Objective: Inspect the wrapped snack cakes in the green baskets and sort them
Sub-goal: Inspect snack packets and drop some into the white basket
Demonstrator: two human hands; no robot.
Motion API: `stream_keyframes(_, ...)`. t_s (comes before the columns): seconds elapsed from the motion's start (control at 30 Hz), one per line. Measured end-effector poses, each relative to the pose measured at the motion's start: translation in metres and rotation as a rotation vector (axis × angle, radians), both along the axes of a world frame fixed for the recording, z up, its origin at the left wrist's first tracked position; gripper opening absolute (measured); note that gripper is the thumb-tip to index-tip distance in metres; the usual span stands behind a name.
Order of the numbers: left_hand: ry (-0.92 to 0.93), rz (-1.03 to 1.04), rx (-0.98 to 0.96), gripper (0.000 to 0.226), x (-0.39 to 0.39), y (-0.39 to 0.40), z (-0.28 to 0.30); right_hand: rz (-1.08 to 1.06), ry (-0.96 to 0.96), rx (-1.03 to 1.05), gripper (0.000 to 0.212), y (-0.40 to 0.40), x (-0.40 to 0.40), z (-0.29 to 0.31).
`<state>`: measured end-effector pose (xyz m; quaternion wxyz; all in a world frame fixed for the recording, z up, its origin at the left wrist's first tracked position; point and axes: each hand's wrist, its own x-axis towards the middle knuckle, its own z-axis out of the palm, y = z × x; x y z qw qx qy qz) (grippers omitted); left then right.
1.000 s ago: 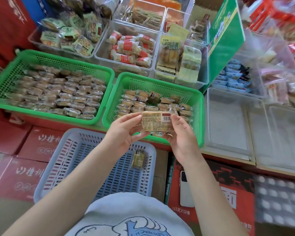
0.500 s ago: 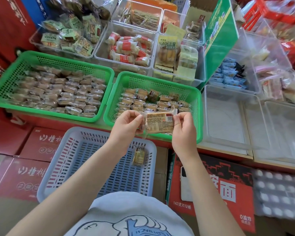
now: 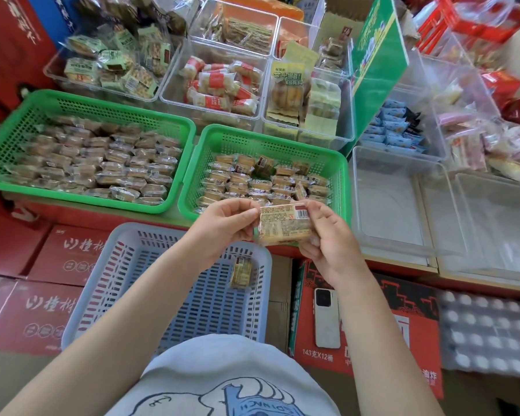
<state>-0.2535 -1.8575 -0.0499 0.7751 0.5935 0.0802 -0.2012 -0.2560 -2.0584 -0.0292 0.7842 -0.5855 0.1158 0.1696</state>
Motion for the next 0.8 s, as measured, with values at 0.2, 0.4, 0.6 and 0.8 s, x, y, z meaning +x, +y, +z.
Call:
stream_keyframes(0.2,-0.022,0.055,0.06,0.023,-0.005,-0.012,0.009,-0.306,0.041,-0.048,0.017,0.004,-0.003,0.004)
stream_keyframes(0.4,-0.219,0.139,0.453,0.013,-0.016,-0.026,0.002,-0.398,0.108,-0.035,0.024,0.008,-0.001,-0.002)
stream_keyframes(0.6,-0.179,0.097,0.428,0.002,-0.011,-0.015,-0.002,-0.397,0.191,-0.002,0.018,0.009,0.006,-0.009)
stream_keyframes(0.8,0.134,0.093,0.035,0.041,-0.003,-0.013,0.001,-0.26,0.166,-0.073,0.019,0.01,0.015,-0.012)
